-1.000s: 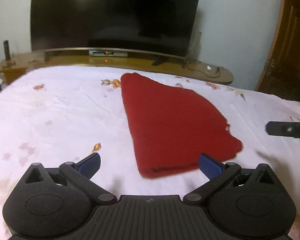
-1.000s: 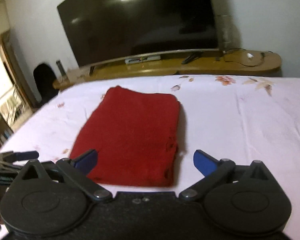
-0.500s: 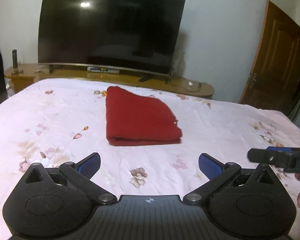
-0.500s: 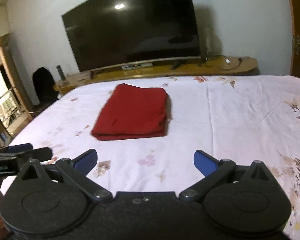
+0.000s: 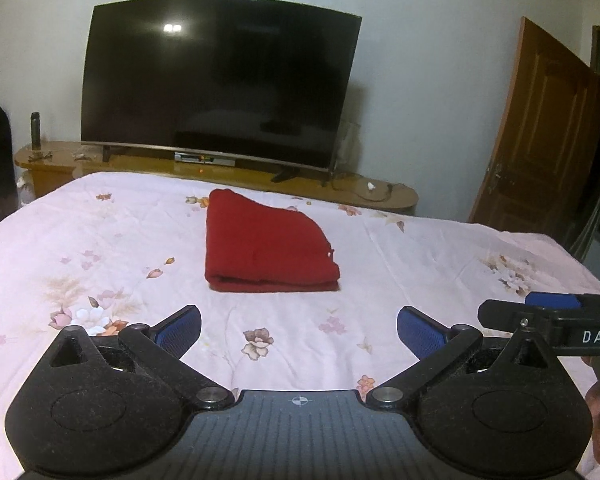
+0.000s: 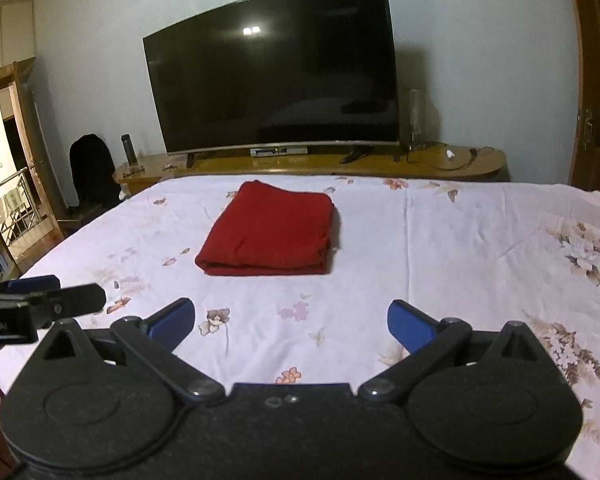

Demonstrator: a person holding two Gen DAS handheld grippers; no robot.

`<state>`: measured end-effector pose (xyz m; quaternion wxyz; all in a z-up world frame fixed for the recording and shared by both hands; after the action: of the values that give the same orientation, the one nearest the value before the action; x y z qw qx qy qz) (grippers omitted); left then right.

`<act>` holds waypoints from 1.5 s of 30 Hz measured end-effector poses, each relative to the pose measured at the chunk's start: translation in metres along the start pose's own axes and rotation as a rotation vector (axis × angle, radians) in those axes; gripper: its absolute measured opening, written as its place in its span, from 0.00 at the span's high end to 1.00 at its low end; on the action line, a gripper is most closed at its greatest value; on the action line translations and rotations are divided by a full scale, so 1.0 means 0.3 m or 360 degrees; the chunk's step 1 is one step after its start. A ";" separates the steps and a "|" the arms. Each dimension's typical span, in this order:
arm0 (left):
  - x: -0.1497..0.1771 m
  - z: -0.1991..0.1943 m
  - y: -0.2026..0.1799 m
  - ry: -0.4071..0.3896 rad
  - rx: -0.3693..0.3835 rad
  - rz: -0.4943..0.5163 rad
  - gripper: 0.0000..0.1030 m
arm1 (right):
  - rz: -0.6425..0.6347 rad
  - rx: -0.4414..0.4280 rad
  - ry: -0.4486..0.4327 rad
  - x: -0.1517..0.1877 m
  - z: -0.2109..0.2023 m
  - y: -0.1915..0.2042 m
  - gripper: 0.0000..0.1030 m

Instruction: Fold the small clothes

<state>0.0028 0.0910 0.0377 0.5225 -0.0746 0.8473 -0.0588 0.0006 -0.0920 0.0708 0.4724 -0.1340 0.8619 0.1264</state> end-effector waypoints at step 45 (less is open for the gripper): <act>-0.036 0.002 -0.048 -0.0010 0.0005 0.0052 0.00 | -0.0011 0.0016 -0.0025 -0.031 0.008 0.028 0.01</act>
<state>0.0092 0.0789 0.0495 0.5263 -0.0602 0.8466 -0.0514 0.0044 -0.0823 0.0783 0.4802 -0.1336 0.8584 0.1214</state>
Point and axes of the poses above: each gripper's, at about its wrist camera, not at the fingertips, and z roughly the way its jaws point, y to its left, x to its underside, the point moved 2 cm from there along z, roughly the way its jaws point
